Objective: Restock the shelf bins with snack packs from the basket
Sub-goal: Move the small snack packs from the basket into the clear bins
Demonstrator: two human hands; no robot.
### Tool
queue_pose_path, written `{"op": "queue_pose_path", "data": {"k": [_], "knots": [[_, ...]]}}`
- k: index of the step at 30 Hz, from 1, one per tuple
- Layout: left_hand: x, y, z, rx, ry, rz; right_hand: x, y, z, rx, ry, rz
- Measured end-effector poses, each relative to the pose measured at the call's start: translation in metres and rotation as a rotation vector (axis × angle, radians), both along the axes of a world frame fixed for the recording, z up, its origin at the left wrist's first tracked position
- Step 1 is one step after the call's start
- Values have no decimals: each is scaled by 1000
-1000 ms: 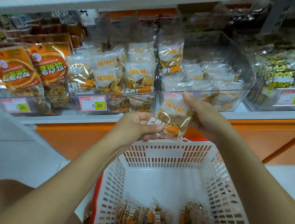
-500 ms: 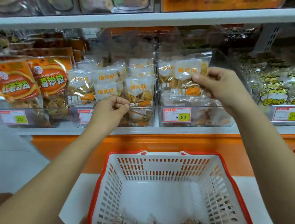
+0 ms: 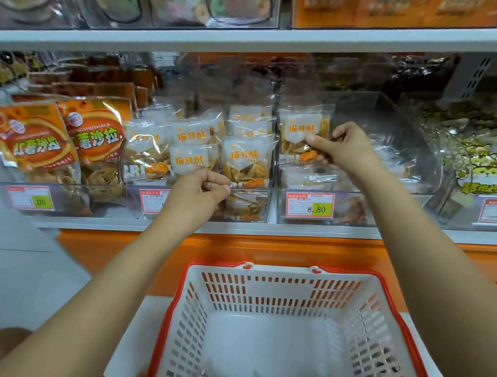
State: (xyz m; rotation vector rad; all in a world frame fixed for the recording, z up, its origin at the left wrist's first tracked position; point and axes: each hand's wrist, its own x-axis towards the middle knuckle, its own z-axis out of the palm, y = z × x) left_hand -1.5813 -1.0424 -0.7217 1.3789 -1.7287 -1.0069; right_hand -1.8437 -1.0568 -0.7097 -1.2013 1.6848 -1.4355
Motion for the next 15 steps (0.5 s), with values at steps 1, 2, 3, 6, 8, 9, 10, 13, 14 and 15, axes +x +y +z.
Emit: {"op": "queue_pose_path", "data": {"k": [1,2,3,6,8,9,10,13,14,15], "knots": [[0,-1,0,1,2,2,-1,0,1,20,-15,0],[-1,-1,0,1,2,5,-1,0,2,33,-10,-5],[-1,-1,0,-2,4,7,0,0,2,37,12,-23],[-2,-1,-2,-17,3,8,4,4,2,18,140,-124],[-1,0,-3,-27,15,4,9,11,6,-33,229,-174],[0,2,-3,-45,19,-1,13,17,8,-82,260,-181],[1,4,-5,-69,19,-6,18,23,10,-132,286,-170],[6,15,-16,-92,32,-34,41,48,15,-102,398,-7],[8,21,-23,-49,34,-51,49,56,13,-28,443,94],[11,27,-31,-3,-2,-75,59,65,10,59,489,199]]}}
